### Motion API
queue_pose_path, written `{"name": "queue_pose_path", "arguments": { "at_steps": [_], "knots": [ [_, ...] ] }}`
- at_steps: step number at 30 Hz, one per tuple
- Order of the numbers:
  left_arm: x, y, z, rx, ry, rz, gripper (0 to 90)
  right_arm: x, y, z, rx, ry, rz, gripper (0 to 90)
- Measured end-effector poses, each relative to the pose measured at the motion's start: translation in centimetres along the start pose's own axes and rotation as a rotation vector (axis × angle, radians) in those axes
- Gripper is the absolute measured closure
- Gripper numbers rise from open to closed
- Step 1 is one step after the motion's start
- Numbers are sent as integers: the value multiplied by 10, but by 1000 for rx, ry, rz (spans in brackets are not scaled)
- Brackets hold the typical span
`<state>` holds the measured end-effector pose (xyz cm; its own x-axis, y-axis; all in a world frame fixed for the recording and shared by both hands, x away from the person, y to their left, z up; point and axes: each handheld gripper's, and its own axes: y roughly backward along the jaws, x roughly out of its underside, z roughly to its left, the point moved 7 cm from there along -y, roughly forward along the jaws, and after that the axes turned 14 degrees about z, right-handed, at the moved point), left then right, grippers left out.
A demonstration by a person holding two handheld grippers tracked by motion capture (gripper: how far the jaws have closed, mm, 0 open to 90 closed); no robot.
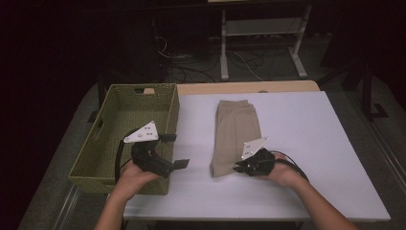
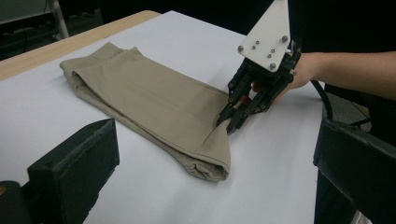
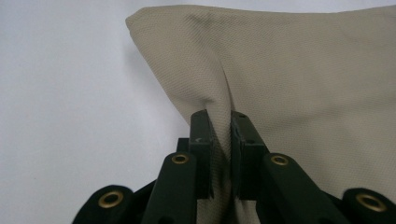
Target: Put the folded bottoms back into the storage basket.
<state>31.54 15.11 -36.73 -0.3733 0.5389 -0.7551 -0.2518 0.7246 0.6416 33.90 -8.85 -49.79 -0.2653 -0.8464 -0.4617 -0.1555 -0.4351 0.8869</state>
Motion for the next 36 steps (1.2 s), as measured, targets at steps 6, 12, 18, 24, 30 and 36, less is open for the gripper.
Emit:
{"name": "queue_pose_path", "arguments": {
  "at_steps": [6,12,18,24,30,36],
  "knots": [
    [0,0,0,3,2,0,4,0,3,-2,-22,-4,-16,799],
    [0,0,0,3,0,0,4,-3,11,-1,-27,-1,-40,799],
    [0,0,0,5,3,0,4,-2,17,0,-42,3,-58,799],
    [0,0,0,5,4,-1,4,-1,18,5,-58,20,-52,799],
    [0,0,0,5,3,0,4,0,20,11,-66,33,-49,799],
    [0,0,0,4,1,-1,4,3,23,19,-78,38,-49,798]
  ]
}}
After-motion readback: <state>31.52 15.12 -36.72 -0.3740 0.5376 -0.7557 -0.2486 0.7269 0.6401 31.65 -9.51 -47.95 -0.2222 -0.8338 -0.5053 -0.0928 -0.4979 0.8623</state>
